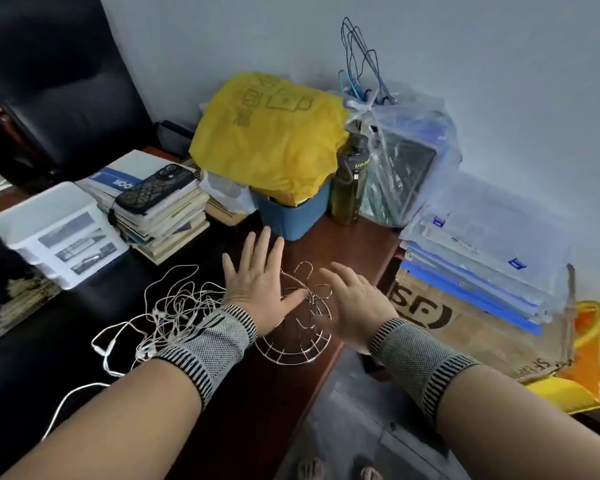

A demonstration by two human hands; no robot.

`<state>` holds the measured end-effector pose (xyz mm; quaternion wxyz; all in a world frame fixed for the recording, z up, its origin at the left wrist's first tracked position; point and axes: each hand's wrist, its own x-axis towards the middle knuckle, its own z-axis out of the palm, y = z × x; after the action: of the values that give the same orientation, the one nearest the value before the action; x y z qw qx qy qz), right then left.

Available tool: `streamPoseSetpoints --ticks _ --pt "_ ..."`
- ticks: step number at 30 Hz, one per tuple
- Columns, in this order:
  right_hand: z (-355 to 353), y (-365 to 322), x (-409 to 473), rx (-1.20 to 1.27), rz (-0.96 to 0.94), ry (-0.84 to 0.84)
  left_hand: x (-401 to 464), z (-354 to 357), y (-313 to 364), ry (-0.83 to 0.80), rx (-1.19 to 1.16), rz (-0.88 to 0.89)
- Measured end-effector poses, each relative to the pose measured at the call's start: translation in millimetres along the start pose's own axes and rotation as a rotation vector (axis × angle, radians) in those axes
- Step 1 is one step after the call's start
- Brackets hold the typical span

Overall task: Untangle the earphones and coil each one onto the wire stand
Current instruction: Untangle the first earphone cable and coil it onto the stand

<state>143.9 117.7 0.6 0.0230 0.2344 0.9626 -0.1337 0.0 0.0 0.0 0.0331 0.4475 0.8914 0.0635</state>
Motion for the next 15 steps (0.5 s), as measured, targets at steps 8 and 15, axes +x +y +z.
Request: streamPoseSetpoints --ticks 8,15 --pt "23 -13 16 0.071 0.045 -0.116 -15 23 -28 -0.088 -0.209 0.061" --pt "18 7 32 0.054 0.124 -0.117 9 20 -9 -0.115 -0.242 0.074"
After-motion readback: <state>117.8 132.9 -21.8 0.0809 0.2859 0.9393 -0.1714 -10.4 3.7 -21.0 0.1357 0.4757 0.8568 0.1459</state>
